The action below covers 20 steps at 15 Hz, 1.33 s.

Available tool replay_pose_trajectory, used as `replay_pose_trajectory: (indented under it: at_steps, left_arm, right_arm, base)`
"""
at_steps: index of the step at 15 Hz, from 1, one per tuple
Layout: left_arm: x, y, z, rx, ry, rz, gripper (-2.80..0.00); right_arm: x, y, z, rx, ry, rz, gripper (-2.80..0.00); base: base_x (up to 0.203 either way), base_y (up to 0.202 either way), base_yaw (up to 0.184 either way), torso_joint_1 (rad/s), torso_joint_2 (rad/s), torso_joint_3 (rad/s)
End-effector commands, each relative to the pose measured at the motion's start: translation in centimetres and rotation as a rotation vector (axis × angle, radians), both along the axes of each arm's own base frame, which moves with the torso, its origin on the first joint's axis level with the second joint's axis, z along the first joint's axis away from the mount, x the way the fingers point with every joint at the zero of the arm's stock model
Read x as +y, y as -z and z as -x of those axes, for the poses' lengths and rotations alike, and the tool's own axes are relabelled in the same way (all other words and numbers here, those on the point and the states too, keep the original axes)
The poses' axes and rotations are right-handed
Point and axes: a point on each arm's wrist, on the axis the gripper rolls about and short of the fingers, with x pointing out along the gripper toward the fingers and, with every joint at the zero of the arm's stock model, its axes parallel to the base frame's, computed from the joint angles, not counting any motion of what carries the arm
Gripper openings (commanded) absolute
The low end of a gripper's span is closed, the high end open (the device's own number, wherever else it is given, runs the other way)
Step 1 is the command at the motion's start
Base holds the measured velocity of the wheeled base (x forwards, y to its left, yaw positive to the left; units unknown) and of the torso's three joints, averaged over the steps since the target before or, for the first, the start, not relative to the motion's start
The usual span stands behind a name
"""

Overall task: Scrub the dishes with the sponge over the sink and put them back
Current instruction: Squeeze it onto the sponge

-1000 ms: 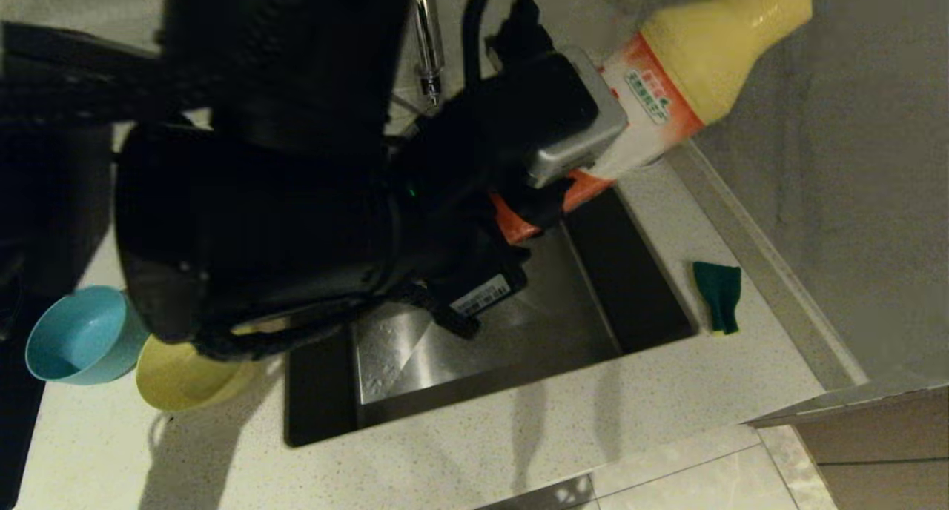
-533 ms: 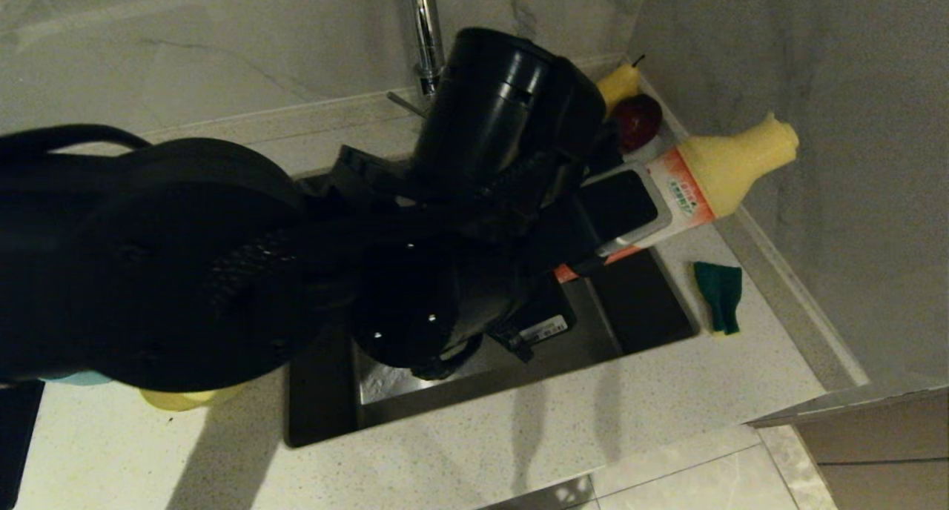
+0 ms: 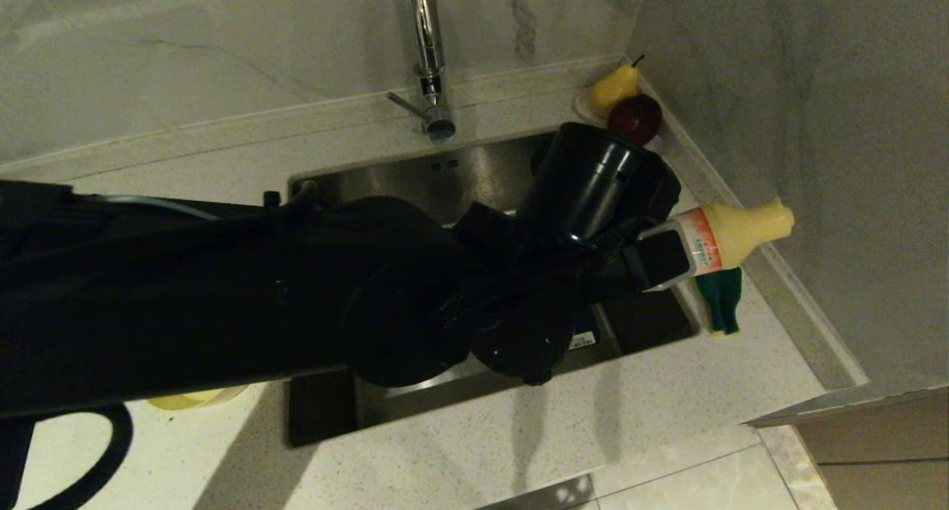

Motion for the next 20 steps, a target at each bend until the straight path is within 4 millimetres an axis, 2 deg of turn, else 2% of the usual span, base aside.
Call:
replay_pose_trajectory:
  at_steps: [1,4,10,20]
  left_arm:
    - [-1.8,1.3,-0.7,-0.027,0.040,-0.090,-2.80]
    - [-3.4,1.1,-1.3,-0.097,0.060,-0.152,-2.80]
    - [-3.8,1.2,-1.4,-0.169,0.036,-0.288,-2.80]
    - [-5.6,3.5,-1.3,-0.249,-0.119,-0.496,-2.80]
  right_arm:
    - [0.0,0.0,0.0,0.000,0.000,0.000,-2.80]
    - [0.0,0.0,0.0,0.001,0.000,0.000,-2.80]
    - [0.0,0.0,0.0,0.001,0.000,0.000,-2.80]
    - [0.0,0.0,0.0,0.001,0.000,0.000,-2.80]
  base:
    - [0.000,0.000,0.000,0.000,0.00,0.000]
    - [0.000,0.000,0.000,0.000,0.00,0.000]
    - [0.000,0.000,0.000,0.000,0.00,0.000]
    - [0.000,0.000,0.000,0.000,0.00,0.000]
